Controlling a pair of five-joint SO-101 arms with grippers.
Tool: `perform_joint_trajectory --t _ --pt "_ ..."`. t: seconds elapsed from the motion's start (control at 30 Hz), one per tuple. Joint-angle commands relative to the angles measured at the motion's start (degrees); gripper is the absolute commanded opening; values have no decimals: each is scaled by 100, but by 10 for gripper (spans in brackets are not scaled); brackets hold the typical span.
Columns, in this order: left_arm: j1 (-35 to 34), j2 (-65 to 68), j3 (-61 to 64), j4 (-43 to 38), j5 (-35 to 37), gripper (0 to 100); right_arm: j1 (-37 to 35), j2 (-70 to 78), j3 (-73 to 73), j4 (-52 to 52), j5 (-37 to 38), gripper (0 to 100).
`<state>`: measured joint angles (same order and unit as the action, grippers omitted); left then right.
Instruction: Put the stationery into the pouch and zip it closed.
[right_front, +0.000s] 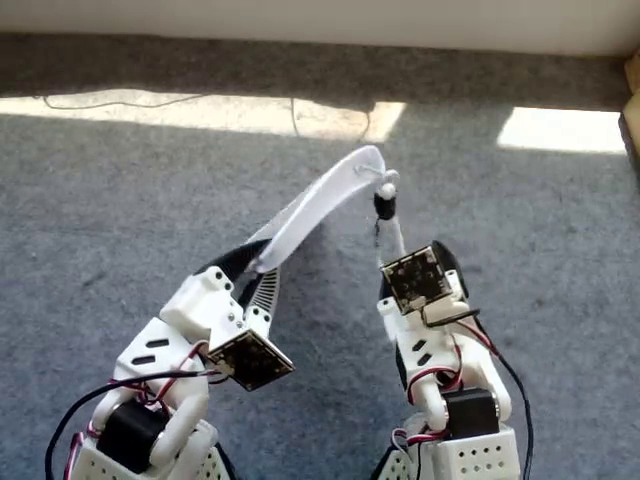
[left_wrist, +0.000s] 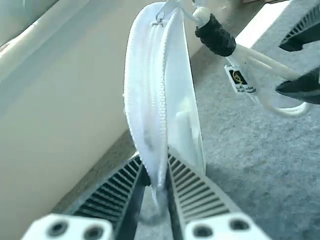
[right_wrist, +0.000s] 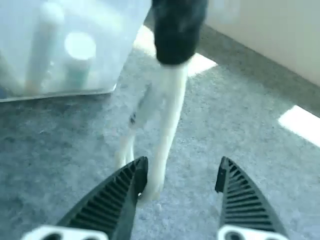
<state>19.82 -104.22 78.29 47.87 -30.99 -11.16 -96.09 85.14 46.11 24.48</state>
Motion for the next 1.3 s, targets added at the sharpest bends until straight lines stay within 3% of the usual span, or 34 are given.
perform_joint_trajectory --t 0.0,0.33,0.57,0.77,0.93,1.0,1.07,1.17,1.27 --pt "-743 -31 -233 -290 -334 5 -330 -66 92 -22 44 210" --pt "-1833 -31 -602 -958 -1257 5 -541 -66 1464 -1798 44 209" --pt "-1807 -31 -488 -949 -1442 5 -541 -66 1569 -1833 44 207" --pt "-1464 -31 -92 -949 -1407 5 -541 -66 1569 -1833 44 53" --pt "-1077 -31 286 -949 -1398 11 -541 -66 1569 -1833 53 48" --pt "-945 -31 365 -941 -1371 59 -541 -66 1569 -1833 53 48" --pt "-866 -31 356 -941 -835 128 -541 -66 1569 -1842 53 48" --pt "-866 -31 101 -905 527 208 -532 -66 1578 -1842 53 48" --pt "-848 -31 -444 -299 1196 245 -532 -66 1578 -1842 53 48"
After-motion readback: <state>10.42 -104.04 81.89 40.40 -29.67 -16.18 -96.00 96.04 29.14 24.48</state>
